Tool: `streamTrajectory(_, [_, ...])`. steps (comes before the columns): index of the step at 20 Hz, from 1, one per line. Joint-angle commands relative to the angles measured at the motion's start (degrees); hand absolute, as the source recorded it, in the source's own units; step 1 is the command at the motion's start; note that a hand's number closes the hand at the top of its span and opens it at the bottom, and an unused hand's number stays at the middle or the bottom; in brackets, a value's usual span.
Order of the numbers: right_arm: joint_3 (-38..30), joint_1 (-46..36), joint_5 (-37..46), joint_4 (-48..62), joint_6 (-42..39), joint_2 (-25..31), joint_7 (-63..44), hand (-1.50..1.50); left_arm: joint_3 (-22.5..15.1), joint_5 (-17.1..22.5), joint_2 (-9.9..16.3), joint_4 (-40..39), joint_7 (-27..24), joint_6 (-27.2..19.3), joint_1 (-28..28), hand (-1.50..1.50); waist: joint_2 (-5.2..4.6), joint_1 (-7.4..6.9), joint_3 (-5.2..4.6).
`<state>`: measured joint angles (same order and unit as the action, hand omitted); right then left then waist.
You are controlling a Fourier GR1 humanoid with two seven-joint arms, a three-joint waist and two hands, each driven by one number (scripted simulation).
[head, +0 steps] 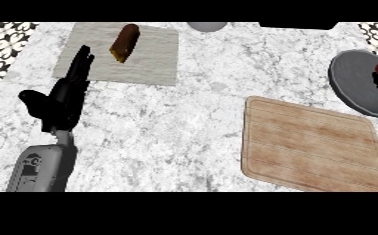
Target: Pick the bell pepper from the cutting board and place it in the pan
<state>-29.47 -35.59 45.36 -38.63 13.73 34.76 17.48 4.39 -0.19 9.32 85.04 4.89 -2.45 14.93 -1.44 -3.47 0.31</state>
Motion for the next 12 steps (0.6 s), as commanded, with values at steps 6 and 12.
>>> streamTrajectory(6, [-3.9,-5.1,-2.3,18.9,-1.2,3.0,6.2,-1.5,-1.4,-1.1,-1.0,-0.2,-0.6,-0.3,0.3,0.0,-0.67,-1.34,0.18])
streamTrajectory(12, [-5.1,-5.9,-5.1,25.4,-13.3,2.1,8.9,-1.5,-0.5,-0.7,-0.8,-1.9,-1.0,-0.3,1.4,0.0,-0.78,-0.99,0.22])
